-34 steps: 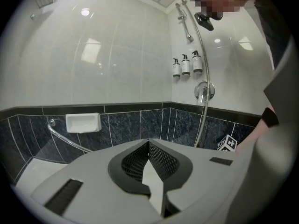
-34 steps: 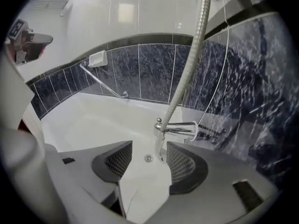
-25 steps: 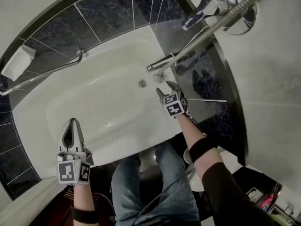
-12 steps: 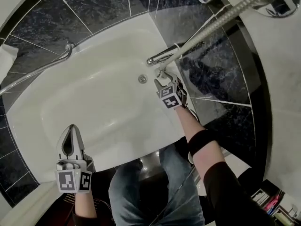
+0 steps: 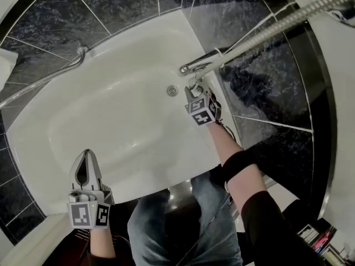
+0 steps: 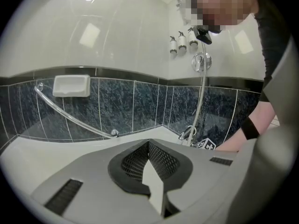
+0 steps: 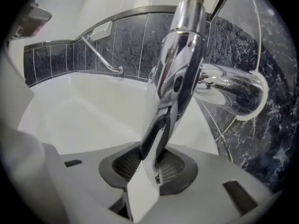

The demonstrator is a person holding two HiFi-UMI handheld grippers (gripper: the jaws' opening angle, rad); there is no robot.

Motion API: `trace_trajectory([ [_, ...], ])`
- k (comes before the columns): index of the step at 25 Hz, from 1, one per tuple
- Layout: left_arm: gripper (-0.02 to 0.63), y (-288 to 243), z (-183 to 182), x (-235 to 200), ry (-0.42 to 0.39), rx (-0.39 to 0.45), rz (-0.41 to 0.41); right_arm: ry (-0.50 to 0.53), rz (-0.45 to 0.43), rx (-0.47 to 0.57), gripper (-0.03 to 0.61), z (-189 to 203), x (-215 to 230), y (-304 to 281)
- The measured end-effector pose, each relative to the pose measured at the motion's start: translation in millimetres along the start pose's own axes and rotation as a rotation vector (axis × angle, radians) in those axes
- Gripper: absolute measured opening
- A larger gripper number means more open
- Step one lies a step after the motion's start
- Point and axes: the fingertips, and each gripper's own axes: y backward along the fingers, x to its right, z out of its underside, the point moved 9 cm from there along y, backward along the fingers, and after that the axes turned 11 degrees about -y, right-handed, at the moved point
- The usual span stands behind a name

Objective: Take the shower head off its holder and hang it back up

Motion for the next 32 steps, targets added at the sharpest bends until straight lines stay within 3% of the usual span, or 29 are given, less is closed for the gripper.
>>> trace_trajectory([
  [9, 0.000, 13.2, 11.4, -11.8, 0.019, -0.015, -0.016, -0.020, -0.065, -0.011, 0.114, -1.8, -24.8, 13.0],
  [14, 0.000, 32.8, 5.4, -16.3, 0.041, -0.022, -0.032, -0.039, -0.173, -0.038, 0.112, -8.9, -78.0, 38.0],
  [18, 0.000, 60.9, -8.5, -24.9, 0.057, -0.020, -0.061, -0.131, -0.271, -0.062, 0.110, -21.6, -138.1, 68.1],
  [25, 0.000, 130.8, -40.2, -50.4, 0.075, -0.027, -0.169, -0.278, -0.474, -0.066, 0.110, -72.0, -247.8, 124.6],
  [32, 0.000, 204.3, -83.8, -93.4, 0.117, -0.011, -0.289, -0.429, -0.699, 0.000, 0.110, -184.4, -322.2, 220.0],
])
